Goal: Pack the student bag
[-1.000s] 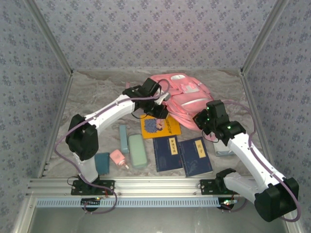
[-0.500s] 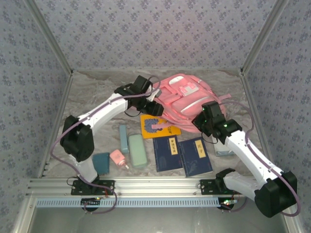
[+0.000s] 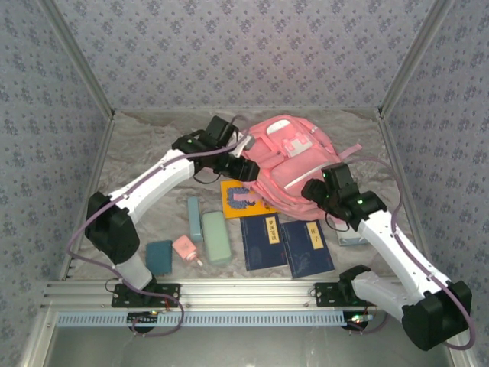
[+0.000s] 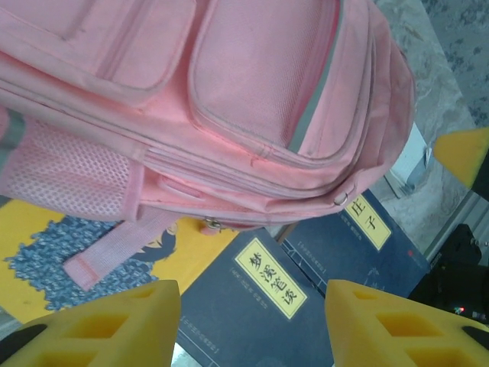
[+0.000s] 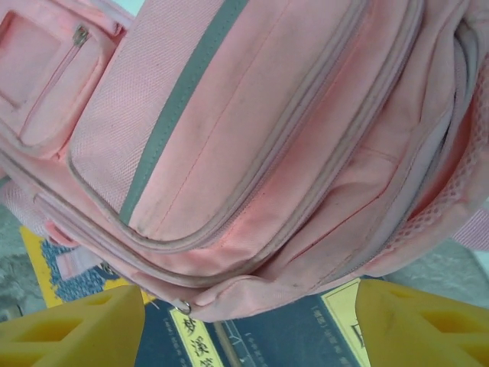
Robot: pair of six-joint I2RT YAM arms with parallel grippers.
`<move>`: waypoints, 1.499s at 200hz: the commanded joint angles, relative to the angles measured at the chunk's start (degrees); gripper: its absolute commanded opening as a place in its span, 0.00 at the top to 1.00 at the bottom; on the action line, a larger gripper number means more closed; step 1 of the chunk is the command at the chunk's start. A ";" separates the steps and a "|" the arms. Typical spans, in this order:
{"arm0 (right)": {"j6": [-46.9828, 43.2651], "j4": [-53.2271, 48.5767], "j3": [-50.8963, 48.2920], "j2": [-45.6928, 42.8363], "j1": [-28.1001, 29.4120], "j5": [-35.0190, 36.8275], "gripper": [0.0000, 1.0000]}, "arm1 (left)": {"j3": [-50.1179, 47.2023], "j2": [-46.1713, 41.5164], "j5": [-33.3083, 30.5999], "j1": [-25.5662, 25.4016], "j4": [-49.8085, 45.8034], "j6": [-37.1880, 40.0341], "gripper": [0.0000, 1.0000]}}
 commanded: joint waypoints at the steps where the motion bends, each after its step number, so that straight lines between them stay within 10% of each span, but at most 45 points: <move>1: -9.38 1.69 -1.33 -0.79 1.40 -8.06 0.25 | -0.50 0.26 -1.71 -2.14 -1.56 -2.25 0.48; 33: -14.46 3.19 -1.23 2.79 9.86 -12.06 0.25 | -10.48 -6.50 -6.02 -0.89 0.27 -7.18 0.48; 91: -15.09 -0.42 7.97 15.81 28.76 3.19 0.27 | -28.57 -25.68 -14.44 9.08 -5.61 -15.39 0.44; 107: -15.00 -0.98 10.70 19.75 31.83 4.52 0.27 | -31.69 -28.91 -16.48 11.12 -7.00 -16.68 0.31; 164: -11.59 -0.86 15.00 25.98 33.99 6.46 0.26 | -29.71 -18.20 -15.98 14.44 -5.58 -19.41 0.17; 265: -10.42 -0.43 10.97 18.31 32.48 7.79 0.29 | -26.44 -3.74 -20.81 14.41 -1.82 -21.61 0.35; 300: -10.50 -0.21 10.11 16.54 31.84 8.21 0.30 | -27.42 -3.74 -21.26 14.64 -0.92 -22.01 0.57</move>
